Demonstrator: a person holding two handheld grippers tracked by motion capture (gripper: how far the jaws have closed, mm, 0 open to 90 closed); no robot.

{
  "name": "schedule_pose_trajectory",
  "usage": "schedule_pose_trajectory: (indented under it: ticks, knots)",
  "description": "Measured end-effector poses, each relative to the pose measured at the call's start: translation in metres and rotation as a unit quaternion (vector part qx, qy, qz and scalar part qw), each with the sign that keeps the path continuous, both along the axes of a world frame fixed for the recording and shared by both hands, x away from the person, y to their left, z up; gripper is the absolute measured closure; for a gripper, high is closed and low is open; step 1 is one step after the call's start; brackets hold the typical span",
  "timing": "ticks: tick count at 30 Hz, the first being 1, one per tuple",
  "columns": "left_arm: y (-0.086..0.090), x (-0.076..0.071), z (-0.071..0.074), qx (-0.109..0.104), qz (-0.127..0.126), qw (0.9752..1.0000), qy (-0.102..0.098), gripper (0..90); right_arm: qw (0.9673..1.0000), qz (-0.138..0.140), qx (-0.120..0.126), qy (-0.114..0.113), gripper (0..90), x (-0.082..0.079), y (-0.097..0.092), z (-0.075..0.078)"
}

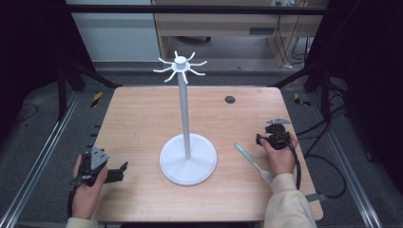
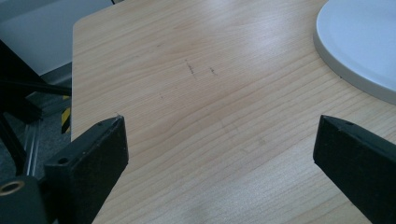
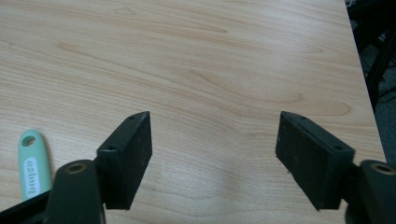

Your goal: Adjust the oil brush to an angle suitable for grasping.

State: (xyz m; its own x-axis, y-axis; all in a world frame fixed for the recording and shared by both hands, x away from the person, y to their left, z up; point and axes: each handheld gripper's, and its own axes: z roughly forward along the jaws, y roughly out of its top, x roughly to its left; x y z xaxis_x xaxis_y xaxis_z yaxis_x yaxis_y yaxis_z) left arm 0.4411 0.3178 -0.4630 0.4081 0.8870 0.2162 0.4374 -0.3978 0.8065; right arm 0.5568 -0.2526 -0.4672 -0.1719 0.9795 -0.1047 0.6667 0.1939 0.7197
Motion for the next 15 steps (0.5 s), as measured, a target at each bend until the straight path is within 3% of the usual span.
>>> schedule_pose_trajectory:
  ticks: [7,15]
  knots:
    - [0.003,0.001,0.000,-0.010,0.004,0.9999,-0.004,2.7,0.9997,0.023,0.008,0.000,38.7,-0.005,0.009,0.003]
    - [-0.003,0.001,-0.001,-0.001,-0.004,1.0000,-0.002,2.7,0.9987,0.048,0.012,0.011,49.5,-0.008,0.018,0.001]
